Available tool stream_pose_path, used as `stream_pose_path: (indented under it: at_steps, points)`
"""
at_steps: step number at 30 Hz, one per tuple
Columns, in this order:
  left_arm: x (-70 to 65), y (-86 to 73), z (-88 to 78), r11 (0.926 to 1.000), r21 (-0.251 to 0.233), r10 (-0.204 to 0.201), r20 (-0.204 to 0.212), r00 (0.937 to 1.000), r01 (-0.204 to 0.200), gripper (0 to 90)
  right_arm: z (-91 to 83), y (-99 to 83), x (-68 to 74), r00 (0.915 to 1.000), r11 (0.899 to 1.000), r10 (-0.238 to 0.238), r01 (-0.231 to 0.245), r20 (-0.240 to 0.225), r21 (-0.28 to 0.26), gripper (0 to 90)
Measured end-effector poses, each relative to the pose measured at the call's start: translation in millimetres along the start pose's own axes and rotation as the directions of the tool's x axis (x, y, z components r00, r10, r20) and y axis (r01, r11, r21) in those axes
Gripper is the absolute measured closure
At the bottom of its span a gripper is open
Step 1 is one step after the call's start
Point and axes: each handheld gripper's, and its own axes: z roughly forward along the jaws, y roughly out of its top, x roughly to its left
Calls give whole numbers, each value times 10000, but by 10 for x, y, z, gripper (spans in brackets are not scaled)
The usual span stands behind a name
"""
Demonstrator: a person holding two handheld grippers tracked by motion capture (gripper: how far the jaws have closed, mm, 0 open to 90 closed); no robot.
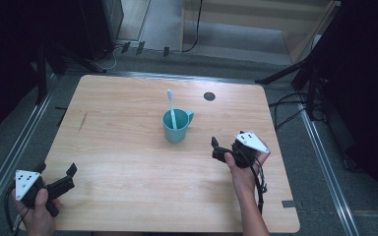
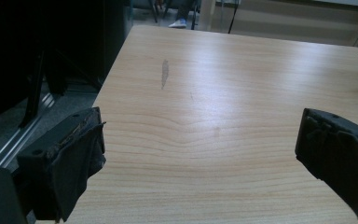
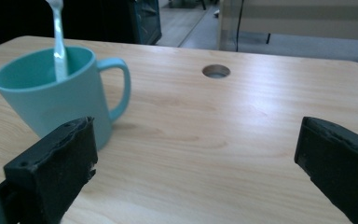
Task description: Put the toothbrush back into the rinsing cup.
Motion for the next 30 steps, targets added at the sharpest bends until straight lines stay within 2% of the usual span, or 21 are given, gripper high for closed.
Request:
stream_pose_path:
  at_steps: [8,14,30]
  points:
    - [-7,0,-1,10000,2,49,-12,10000,-49,14,-207,-191,-229,9991,9999,20,-27,422,153,0]
    - [-12,-1,-2,10000,-7,89,-37,10000,-89,14,-364,-331,-397,9971,9995,279,-290,705,151,0]
    - [-27,-3,-3,9998,-4,181,-69,9998,-181,14,-647,-729,-755,9886,9965,583,-660,1387,516,0]
